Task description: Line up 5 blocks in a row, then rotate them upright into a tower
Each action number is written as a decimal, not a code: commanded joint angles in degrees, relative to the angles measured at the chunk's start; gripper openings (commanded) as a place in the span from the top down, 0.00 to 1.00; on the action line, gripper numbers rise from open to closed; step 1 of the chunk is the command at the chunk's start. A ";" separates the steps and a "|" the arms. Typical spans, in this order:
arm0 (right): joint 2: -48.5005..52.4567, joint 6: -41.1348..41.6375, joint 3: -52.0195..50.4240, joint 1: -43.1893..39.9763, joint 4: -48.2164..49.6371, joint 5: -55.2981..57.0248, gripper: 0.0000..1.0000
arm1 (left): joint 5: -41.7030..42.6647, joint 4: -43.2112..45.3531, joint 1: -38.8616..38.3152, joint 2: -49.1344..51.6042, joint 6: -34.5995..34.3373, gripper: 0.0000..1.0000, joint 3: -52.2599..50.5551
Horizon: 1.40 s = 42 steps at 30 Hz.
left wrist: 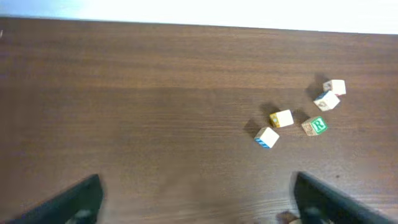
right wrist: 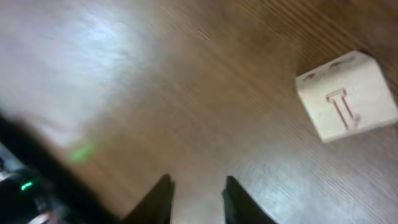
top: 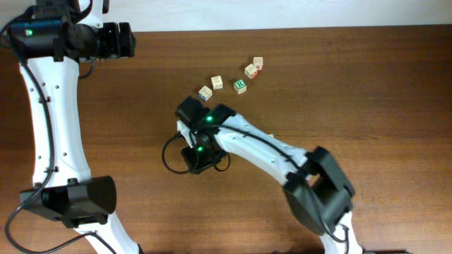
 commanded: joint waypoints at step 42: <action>4.13 2.62 12.98 -4.61 -0.42 12.79 0.96 | -1.95 -0.48 0.24 -0.59 -0.52 0.01 0.50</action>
